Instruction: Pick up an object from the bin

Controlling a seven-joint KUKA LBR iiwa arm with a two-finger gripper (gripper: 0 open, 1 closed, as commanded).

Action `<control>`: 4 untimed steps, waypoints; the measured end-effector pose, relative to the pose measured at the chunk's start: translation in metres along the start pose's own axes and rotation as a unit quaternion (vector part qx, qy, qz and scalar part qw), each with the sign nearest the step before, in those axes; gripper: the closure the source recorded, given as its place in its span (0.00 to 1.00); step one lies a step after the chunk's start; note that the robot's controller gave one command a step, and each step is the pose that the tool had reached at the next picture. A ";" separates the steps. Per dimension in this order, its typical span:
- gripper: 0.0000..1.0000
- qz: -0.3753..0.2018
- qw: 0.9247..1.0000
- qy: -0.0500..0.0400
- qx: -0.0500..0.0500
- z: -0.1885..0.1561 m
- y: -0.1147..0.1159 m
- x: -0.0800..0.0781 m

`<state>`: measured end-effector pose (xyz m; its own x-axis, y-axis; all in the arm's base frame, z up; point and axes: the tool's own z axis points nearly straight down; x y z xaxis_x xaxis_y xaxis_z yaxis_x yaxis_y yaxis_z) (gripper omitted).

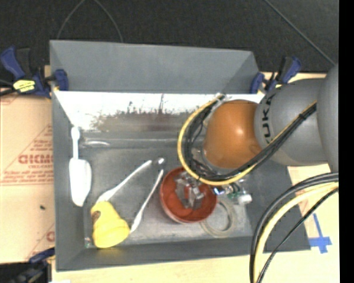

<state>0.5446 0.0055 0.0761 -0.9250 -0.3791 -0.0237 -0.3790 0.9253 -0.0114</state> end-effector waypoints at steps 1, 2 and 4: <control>1.00 0.065 0.998 0.000 -0.001 -0.003 0.018 0.025; 1.00 0.024 1.000 0.003 -0.001 -0.110 -0.003 0.008; 1.00 0.028 1.000 0.000 0.000 -0.139 0.028 -0.005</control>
Offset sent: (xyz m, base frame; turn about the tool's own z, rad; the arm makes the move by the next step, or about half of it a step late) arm -0.0041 -0.0083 0.1328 0.0275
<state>0.5346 0.0332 0.2149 -0.9449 -0.3263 -0.0253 -0.3261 0.9453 -0.0095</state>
